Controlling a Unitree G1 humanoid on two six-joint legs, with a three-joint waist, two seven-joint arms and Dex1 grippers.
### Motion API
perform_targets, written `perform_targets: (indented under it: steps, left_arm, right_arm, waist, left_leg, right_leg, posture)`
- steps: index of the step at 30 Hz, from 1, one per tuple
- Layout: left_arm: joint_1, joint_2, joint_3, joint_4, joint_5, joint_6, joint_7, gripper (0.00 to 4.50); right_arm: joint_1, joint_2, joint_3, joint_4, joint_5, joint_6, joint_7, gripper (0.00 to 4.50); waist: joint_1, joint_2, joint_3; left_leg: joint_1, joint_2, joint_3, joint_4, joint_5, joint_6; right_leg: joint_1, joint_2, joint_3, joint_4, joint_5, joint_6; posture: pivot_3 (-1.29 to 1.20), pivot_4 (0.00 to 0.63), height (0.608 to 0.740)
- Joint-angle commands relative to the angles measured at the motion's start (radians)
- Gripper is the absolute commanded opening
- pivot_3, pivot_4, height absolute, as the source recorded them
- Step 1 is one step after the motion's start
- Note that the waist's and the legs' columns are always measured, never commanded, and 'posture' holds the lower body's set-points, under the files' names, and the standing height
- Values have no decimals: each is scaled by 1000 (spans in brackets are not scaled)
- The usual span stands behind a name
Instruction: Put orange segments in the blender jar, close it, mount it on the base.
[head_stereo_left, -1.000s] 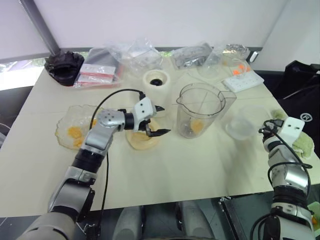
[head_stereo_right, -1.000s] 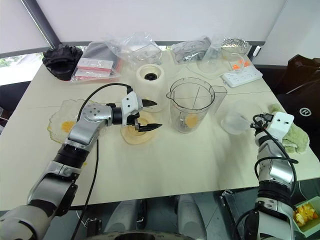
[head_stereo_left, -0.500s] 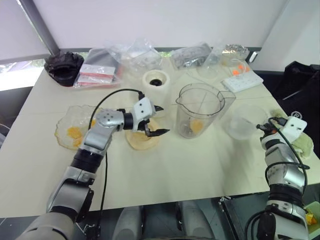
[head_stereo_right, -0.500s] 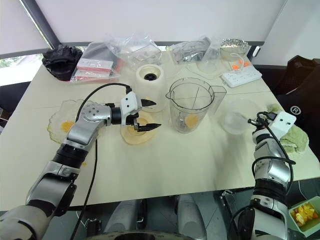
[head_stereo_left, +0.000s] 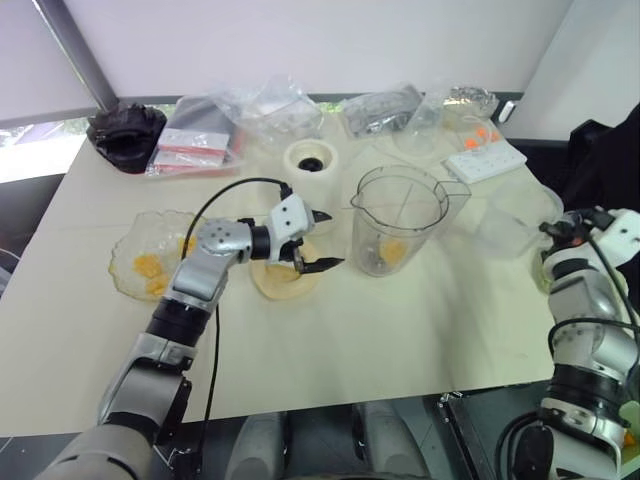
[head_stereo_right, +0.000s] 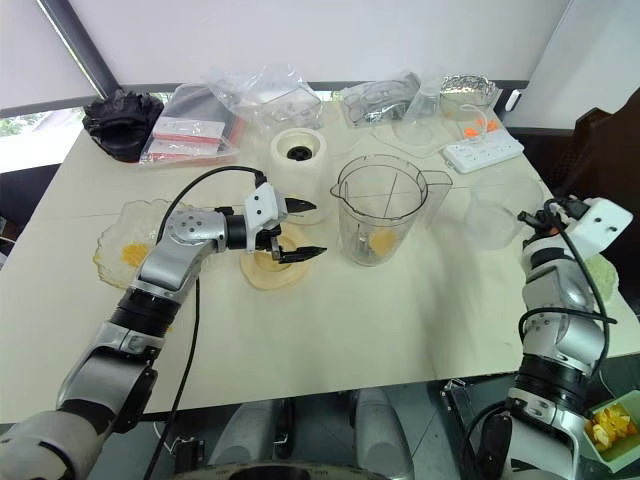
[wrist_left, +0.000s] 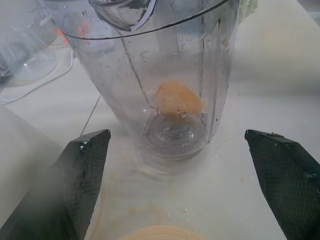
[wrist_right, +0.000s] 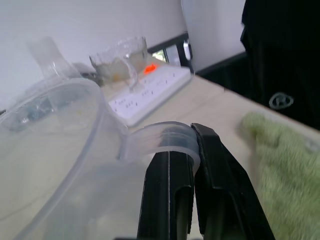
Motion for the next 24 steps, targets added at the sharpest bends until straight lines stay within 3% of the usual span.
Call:
perform_targets:
  steps: [1, 14, 24]
  left_arm:
    - [-16, -8, 11, -9, -18, -27, -2, 4500]
    - [-25, -58, 14, 29, -17, -60, 13, 4500]
    - [-17, -86, 42, 25, -58, -29, 30, 4500]
  right_arm:
    - [-43, -72, -34, -149, 23, 32, -12, 64]
    - [-136, -272, 30, -466, 66, 328, -20, 64]
    - [-146, -415, 187, -594, -68, 386, 61, 64]
  waist:
    - [0, 1, 0]
    - [2, 2, 0]
    - [4, 2, 0]
  left_leg:
    - [0, 0, 0, 0, 0, 0]
    - [-2, 0, 0, 0, 0, 0]
    - [-5, 0, 0, 0, 0, 0]
  right_leg:
    - [0, 0, 0, 0, 0, 0]
    - [-2, 0, 0, 0, 0, 0]
    - [-5, 0, 0, -1, 0, 0]
  posture:
    - [0, 150, 740]
    - [0, 150, 740]
    - [0, 150, 740]
